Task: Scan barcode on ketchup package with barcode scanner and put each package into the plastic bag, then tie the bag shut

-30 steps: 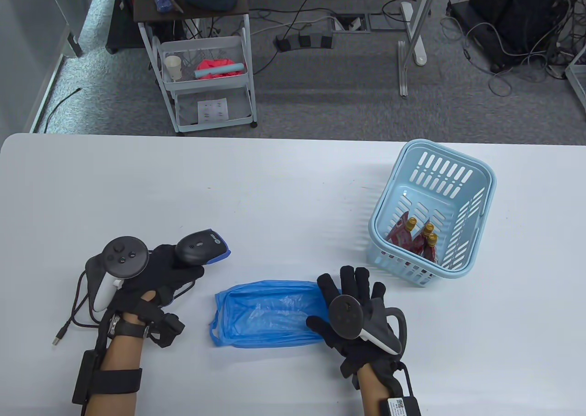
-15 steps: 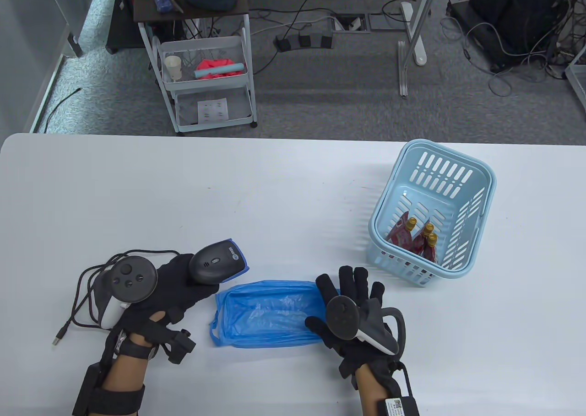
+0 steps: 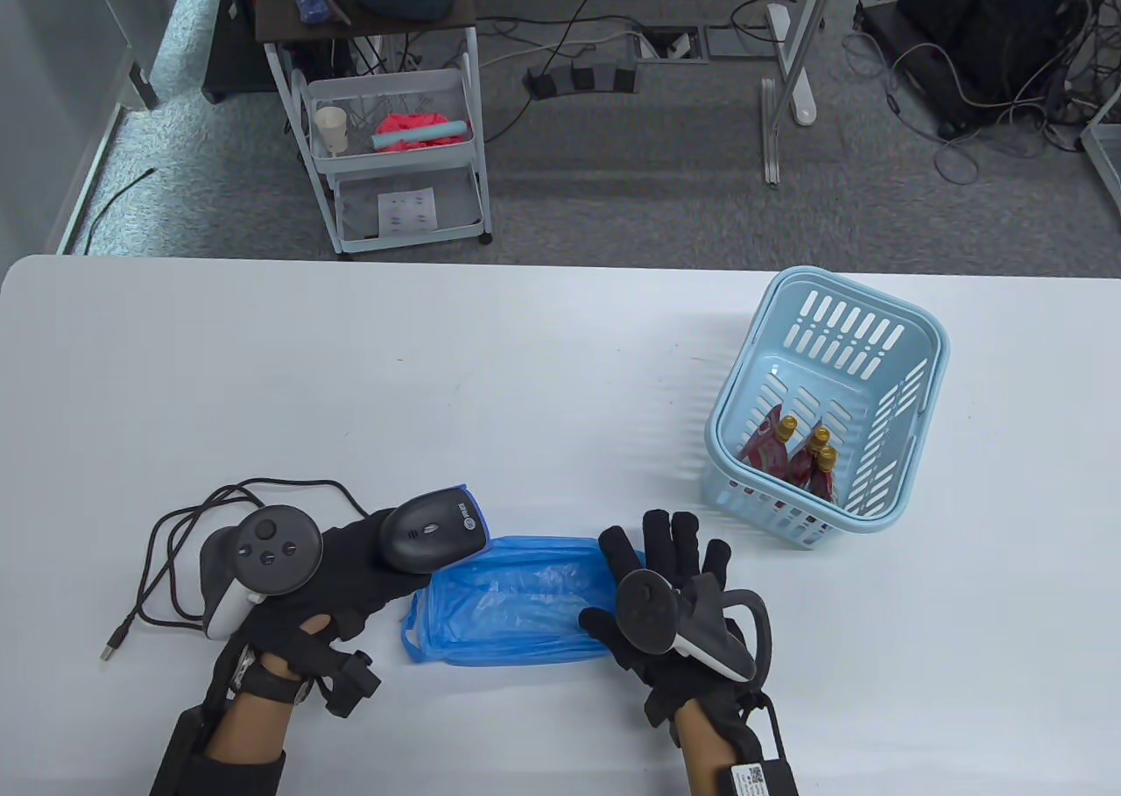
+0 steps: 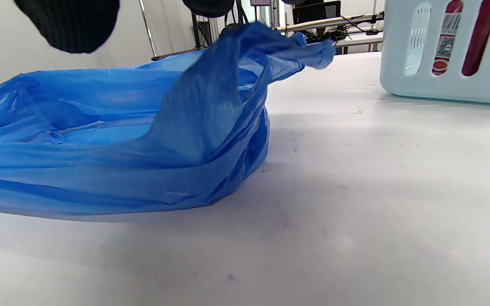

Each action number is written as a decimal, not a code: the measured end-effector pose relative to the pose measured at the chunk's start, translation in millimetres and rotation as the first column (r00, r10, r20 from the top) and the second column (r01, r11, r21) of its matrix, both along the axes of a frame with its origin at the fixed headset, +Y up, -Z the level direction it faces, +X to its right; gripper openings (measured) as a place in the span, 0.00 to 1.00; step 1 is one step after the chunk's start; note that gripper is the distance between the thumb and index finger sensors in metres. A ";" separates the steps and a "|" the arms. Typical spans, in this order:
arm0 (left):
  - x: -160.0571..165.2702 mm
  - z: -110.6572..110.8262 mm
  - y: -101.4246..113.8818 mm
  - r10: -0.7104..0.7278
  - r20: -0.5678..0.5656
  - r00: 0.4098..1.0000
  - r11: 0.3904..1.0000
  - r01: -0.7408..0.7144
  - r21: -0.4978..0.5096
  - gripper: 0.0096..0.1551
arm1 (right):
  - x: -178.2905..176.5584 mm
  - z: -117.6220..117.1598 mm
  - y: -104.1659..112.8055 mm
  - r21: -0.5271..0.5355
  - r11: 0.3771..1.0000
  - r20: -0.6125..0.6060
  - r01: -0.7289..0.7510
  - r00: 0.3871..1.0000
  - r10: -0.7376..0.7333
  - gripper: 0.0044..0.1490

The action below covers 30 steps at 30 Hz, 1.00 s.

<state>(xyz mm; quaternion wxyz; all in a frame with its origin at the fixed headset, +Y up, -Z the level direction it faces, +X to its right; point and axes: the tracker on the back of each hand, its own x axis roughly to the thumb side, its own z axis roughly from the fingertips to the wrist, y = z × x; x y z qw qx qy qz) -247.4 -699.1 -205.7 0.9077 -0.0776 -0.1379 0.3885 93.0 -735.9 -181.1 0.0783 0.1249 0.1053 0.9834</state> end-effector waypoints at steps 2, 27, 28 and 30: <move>0.1 1.5 -1.8 -0.002 0.004 1.000 1.000 0.002 -0.008 0.30 | -2.0 0.7 0.3 0.003 1.000 -0.005 -0.008 1.000 0.008 0.56; -6.1 -2.0 -11.6 0.018 0.003 1.000 0.998 -0.017 -0.055 0.30 | -8.3 5.1 22.6 0.094 0.996 -0.017 0.002 1.000 -0.001 0.51; -5.7 -1.9 -11.6 0.017 0.005 1.000 0.998 -0.016 -0.054 0.30 | -8.6 5.4 26.2 0.108 0.994 -0.015 0.008 1.000 -0.006 0.50; -5.7 -2.0 -12.2 0.015 0.009 1.000 0.999 -0.014 -0.052 0.30 | -8.5 5.0 31.7 0.121 0.993 -0.017 0.018 1.000 -0.016 0.49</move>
